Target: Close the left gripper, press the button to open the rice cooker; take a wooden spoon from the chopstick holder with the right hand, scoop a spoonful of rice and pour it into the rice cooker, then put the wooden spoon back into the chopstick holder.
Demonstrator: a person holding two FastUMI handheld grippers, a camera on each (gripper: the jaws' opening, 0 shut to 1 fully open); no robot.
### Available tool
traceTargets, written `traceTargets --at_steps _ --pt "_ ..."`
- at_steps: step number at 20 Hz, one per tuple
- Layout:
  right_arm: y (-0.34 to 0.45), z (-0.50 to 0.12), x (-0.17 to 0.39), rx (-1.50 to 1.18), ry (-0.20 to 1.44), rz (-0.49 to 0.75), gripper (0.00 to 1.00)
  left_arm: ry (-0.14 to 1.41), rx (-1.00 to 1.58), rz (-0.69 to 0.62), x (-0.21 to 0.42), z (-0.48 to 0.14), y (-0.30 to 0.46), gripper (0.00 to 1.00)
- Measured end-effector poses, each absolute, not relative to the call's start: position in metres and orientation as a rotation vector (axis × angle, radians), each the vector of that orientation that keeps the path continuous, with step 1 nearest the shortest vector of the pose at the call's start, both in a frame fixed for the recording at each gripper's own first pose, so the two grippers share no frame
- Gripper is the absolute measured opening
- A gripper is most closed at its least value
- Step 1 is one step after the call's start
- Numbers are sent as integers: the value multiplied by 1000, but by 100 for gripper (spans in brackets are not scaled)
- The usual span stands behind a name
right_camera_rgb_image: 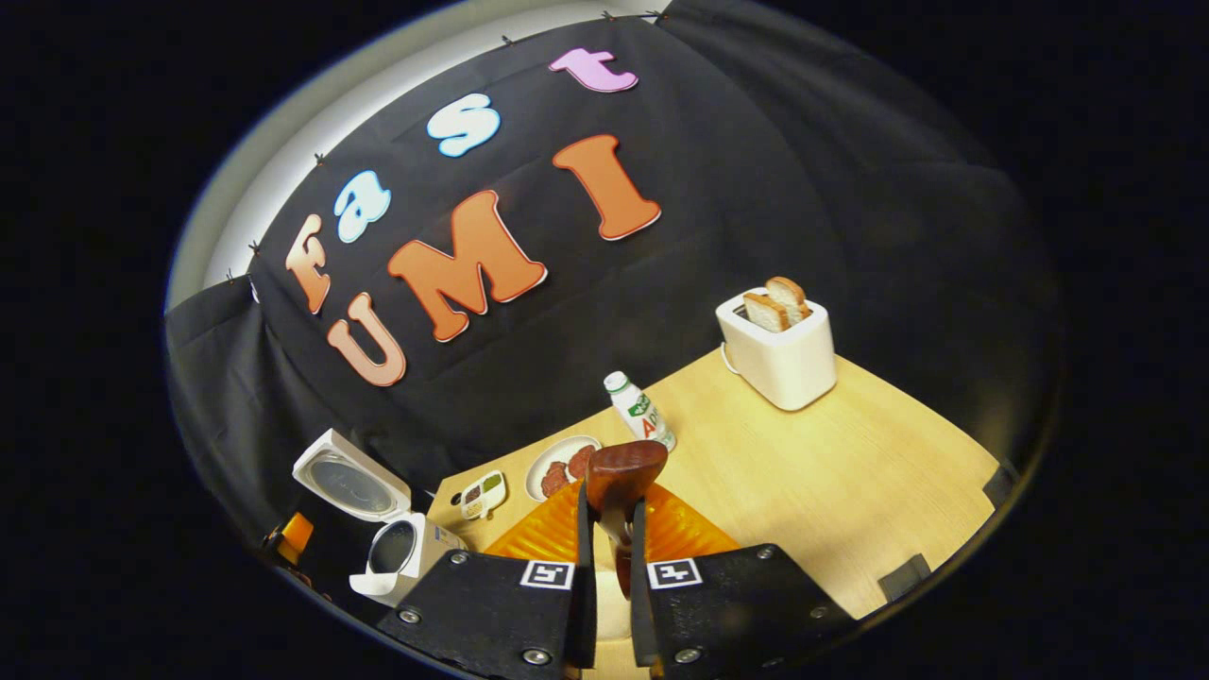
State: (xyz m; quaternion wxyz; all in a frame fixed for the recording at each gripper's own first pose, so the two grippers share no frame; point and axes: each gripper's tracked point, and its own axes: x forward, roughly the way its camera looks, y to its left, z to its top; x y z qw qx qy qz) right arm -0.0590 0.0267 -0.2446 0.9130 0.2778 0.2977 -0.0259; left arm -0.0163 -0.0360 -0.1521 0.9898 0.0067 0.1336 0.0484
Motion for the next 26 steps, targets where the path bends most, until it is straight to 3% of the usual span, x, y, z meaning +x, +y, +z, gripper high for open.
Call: traceTargets --at_steps 26 --pt "15 -357 -110 662 734 -234 14 281 59 199 -29 -143 -8 98"
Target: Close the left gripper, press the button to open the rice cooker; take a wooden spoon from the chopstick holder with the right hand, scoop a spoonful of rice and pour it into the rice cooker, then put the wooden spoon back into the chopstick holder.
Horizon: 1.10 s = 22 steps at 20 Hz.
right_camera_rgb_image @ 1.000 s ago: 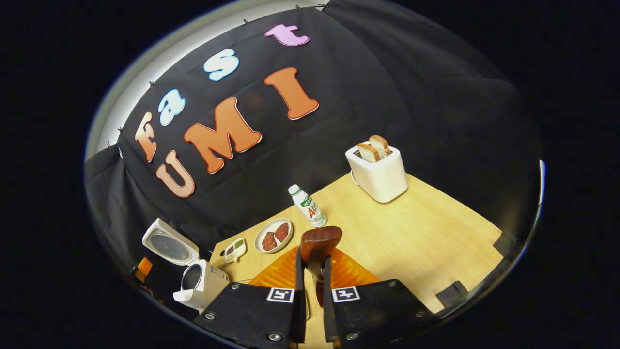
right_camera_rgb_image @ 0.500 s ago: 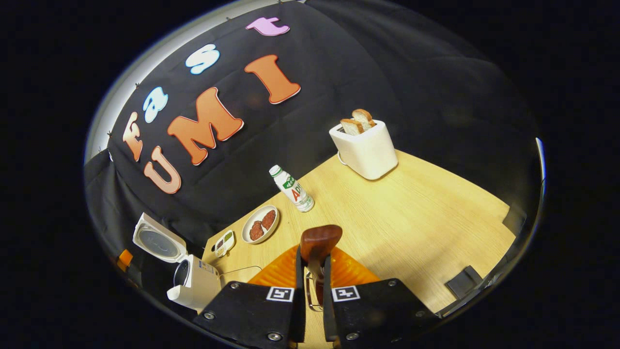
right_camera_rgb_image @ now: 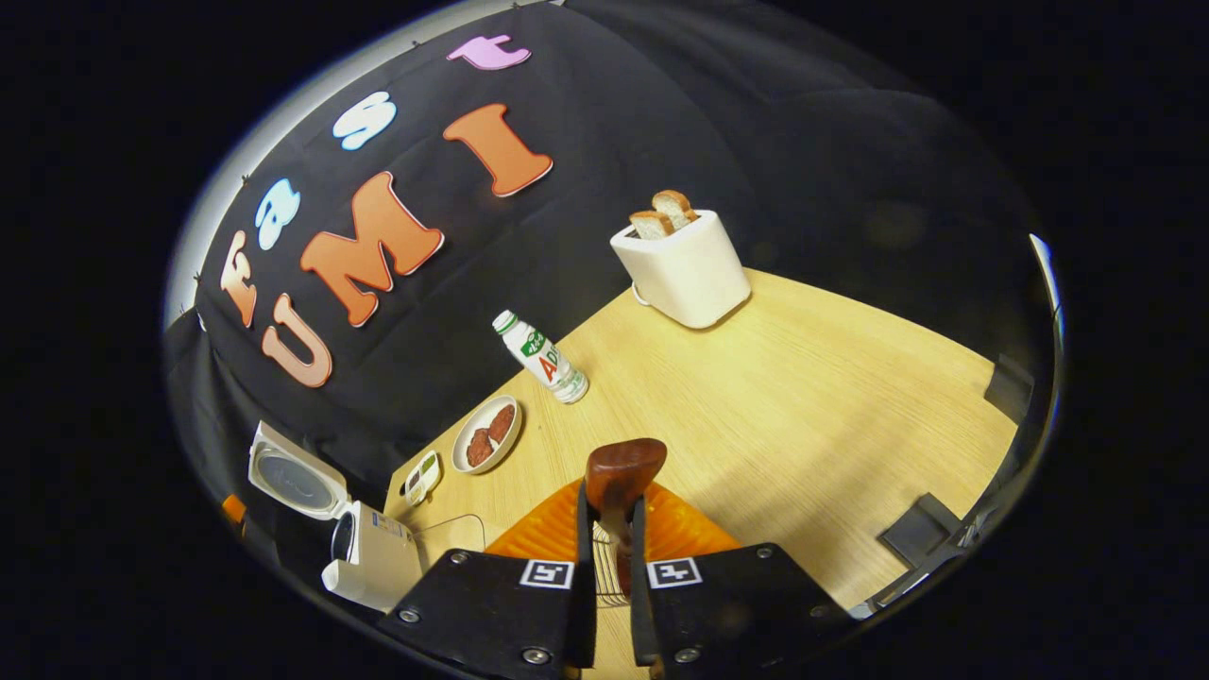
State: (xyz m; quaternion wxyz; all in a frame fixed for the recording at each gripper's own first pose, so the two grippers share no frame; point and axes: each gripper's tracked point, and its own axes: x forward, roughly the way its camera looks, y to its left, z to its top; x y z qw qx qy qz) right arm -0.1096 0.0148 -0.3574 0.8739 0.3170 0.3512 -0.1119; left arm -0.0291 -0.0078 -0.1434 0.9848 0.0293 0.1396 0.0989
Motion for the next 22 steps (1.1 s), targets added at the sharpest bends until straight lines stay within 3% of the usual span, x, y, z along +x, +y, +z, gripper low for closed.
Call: traceTargets --at_steps 6,13,17,22 --pt "5 -362 -111 699 751 -262 26 261 59 246 -20 -134 21 98" --pt "-30 -341 -105 515 769 -265 84 187 2 296 24 -97 62 98" --pt "-44 -293 -91 373 696 -231 93 162 -47 300 62 -78 90 98" --pt "-31 -220 -77 242 584 -164 95 167 -87 220 138 -64 106 97"
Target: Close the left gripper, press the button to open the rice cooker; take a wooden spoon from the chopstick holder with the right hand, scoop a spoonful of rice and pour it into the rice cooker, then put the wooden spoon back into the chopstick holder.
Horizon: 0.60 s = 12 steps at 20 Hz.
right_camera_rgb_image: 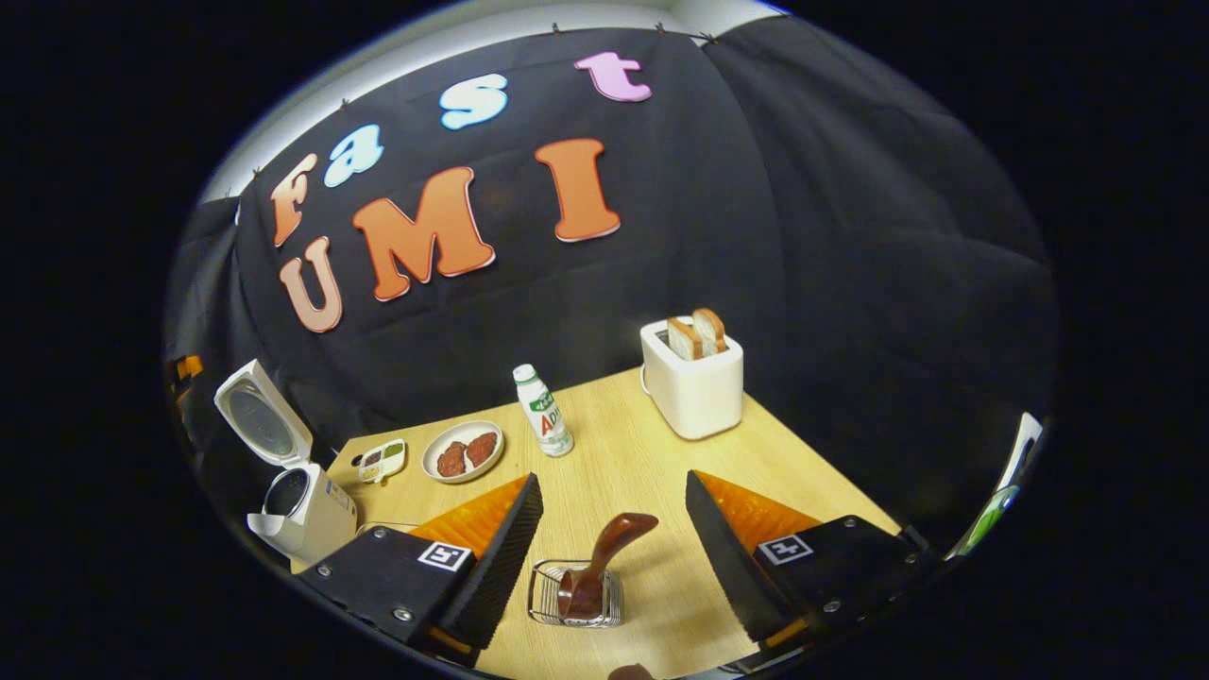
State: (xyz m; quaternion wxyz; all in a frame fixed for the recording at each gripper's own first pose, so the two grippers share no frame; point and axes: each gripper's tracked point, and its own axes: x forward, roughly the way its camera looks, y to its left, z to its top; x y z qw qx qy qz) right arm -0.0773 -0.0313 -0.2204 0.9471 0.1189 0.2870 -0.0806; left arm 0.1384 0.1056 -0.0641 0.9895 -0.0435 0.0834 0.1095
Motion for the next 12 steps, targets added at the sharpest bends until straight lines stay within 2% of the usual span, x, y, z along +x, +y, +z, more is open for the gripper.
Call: traceTargets --at_steps 6,12 --pt "-31 -163 -77 201 477 -181 95 236 -80 157 223 -82 124 97" --pt "-37 -147 -94 164 447 -241 95 381 -137 138 269 -124 143 97"
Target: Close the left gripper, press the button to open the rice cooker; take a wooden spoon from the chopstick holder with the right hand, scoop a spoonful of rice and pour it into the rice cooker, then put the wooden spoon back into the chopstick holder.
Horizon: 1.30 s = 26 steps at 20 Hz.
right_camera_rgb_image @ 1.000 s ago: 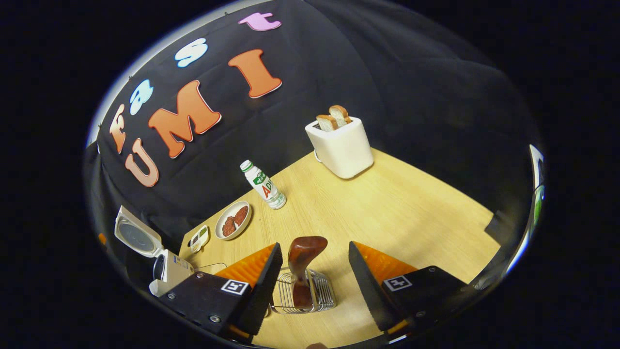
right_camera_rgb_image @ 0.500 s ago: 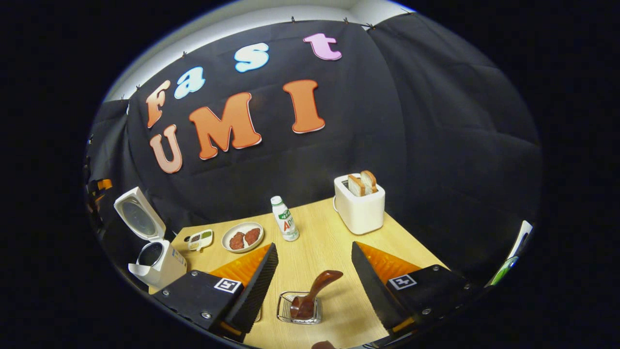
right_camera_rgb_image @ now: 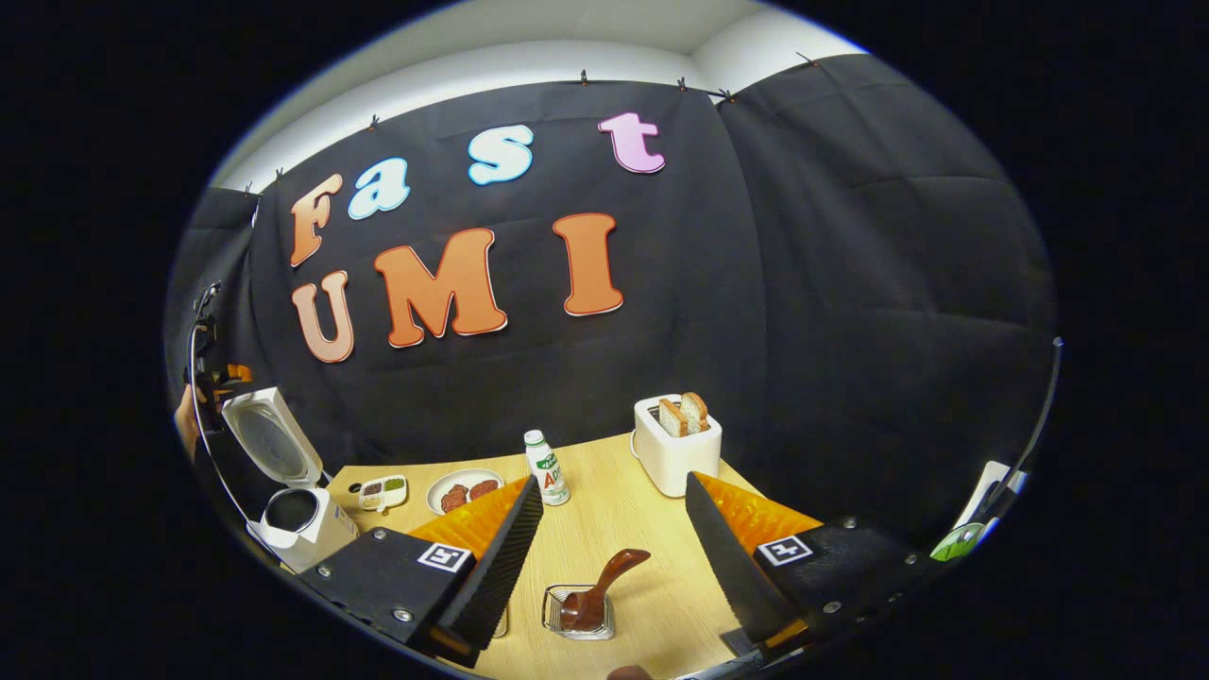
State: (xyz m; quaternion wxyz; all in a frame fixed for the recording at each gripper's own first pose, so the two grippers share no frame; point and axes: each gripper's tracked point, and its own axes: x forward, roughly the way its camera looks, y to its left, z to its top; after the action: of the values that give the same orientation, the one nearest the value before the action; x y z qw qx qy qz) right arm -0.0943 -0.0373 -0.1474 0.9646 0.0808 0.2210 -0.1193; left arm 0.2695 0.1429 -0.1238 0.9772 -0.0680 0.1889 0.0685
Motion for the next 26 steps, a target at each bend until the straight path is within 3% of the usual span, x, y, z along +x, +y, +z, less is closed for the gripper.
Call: traceTargets --at_steps 10,17,26 --pt "-13 -151 -78 212 433 -171 95 547 -64 57 252 -147 124 100" --pt "4 -155 -52 222 428 -73 95 703 -77 31 168 -177 106 100" --pt "28 -170 -33 237 451 50 95 988 -226 59 66 -278 87 100"
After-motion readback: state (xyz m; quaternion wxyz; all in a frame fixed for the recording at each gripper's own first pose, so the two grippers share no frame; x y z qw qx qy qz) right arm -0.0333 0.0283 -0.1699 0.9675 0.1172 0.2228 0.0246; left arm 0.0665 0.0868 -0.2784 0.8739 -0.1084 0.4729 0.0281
